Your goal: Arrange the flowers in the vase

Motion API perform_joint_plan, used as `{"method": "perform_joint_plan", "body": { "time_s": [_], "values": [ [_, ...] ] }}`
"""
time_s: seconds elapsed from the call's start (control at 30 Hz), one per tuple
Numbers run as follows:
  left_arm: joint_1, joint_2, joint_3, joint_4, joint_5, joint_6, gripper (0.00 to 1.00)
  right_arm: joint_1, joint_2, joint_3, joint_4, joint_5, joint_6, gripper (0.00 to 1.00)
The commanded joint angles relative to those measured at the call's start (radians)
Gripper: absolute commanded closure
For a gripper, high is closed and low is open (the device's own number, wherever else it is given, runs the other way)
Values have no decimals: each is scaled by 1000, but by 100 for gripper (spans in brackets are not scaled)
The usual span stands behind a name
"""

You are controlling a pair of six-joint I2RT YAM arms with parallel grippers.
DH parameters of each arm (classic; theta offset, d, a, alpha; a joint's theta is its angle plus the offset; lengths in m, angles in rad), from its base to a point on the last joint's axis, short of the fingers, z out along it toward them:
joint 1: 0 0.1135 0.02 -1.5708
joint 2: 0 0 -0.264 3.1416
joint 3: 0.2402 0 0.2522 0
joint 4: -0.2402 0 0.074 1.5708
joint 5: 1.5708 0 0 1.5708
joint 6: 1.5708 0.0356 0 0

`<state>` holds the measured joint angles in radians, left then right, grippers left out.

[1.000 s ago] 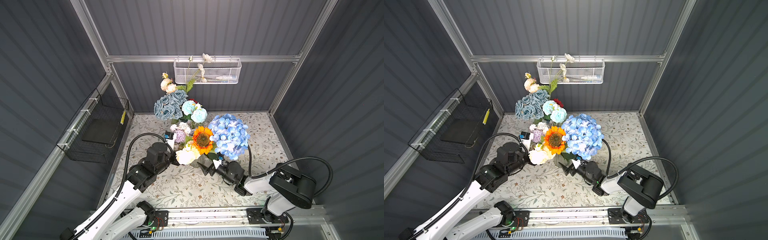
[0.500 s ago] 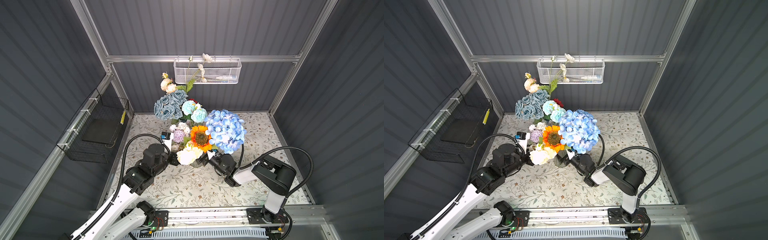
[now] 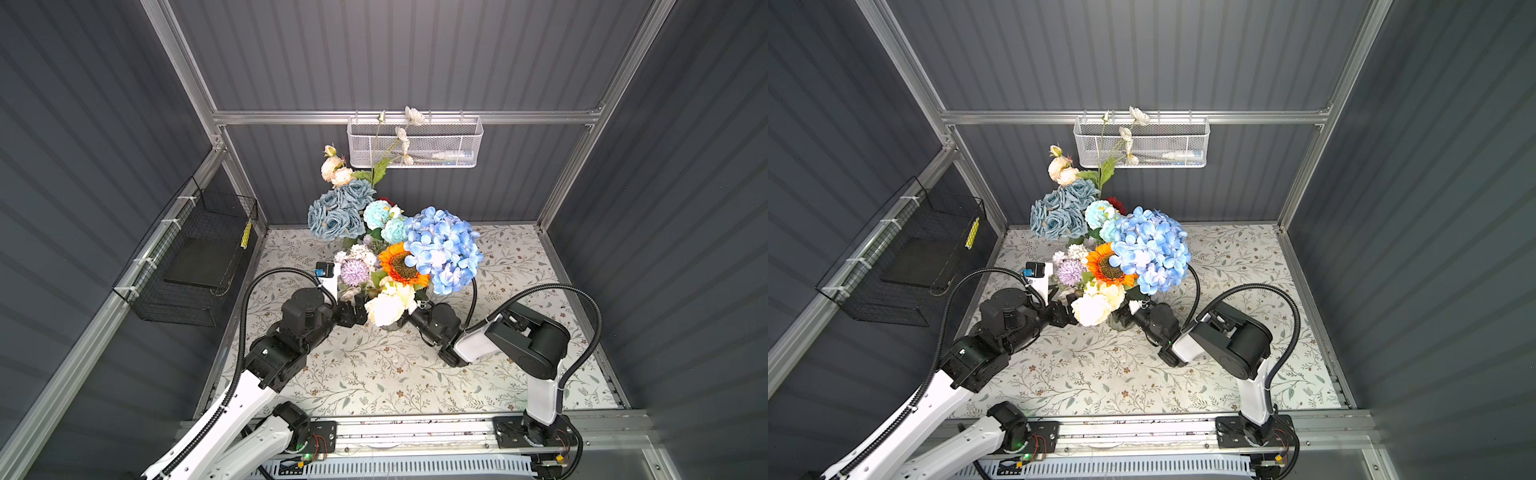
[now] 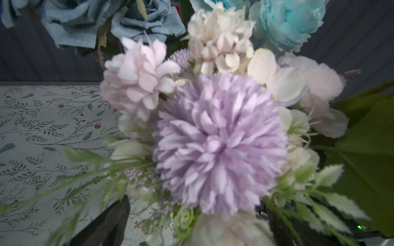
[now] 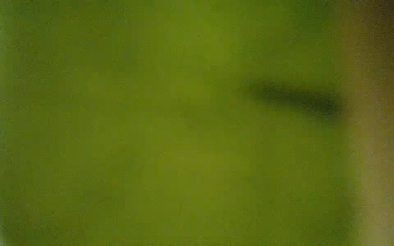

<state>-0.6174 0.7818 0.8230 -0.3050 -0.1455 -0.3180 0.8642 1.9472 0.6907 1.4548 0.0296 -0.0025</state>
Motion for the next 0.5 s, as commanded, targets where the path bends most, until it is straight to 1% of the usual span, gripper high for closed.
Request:
{"method": "perform_joint_plan", "body": {
  "time_s": [0.0, 0.03, 0.17, 0.27, 0.33, 0.47],
  "values": [
    [11, 5, -11, 32, -13, 15, 0, -8, 12, 8, 24, 19, 19, 43],
    [13, 7, -12, 33, -11, 16, 1, -10, 10, 5, 24, 23, 19, 47],
    [21, 3, -9, 33, -17, 22, 1, -14, -2, -10, 24, 44, 4, 55],
    [26, -6, -12, 33, -28, 22, 1, -22, -24, -34, 24, 68, -19, 63],
    [30, -8, -13, 33, -33, 23, 1, -32, -46, -55, 24, 84, -30, 65],
    [36, -3, -15, 34, -30, 22, 1, -67, -98, -114, 24, 124, -40, 66]
  ]
}}
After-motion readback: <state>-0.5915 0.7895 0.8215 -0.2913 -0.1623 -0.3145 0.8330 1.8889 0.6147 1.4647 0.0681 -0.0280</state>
